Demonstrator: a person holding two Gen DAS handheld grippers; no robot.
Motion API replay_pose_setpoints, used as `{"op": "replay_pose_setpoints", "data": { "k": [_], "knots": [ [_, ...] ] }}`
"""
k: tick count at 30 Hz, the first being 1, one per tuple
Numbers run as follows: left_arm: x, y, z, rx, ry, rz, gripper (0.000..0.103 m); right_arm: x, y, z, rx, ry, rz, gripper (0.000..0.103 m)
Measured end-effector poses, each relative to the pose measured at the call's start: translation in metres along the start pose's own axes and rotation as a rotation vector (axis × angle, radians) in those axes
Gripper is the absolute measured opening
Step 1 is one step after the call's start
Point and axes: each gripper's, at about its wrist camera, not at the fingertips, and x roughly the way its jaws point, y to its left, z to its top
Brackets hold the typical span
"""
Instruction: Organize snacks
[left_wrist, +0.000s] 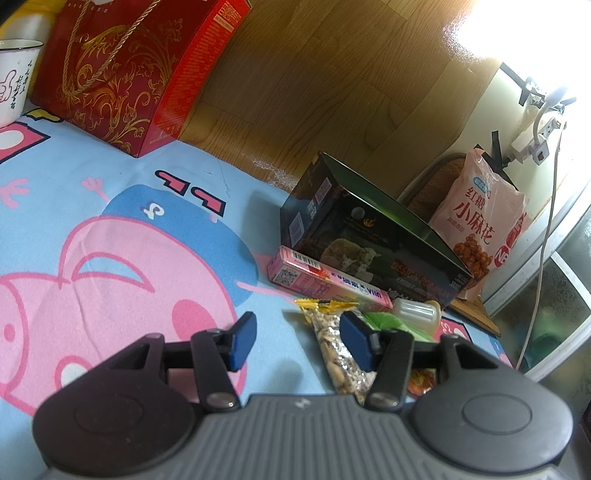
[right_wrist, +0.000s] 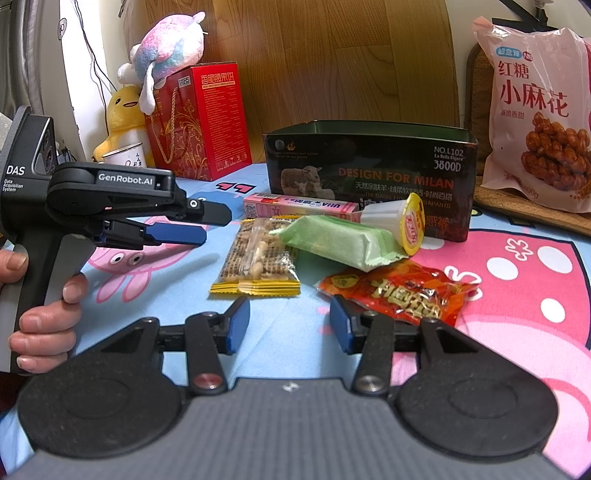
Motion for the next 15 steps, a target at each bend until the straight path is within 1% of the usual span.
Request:
{"op": "replay_pose_setpoints", "data": {
  "k": [11, 15],
  "knots": [
    [0.0001, 0.0002, 0.0005, 0.001, 0.001, 0.0, 0.051, 0.0005, 0.0013, -0.0005, -0.004, 0.001, 0.002, 0.053],
    [-0.0011, 0.0026, 0.0021, -0.007, -0.006, 0.004, 0.051, 0.0028, 0.0057, 0.0001, -0.023, 0.007, -0.002, 0.055]
  ]
}}
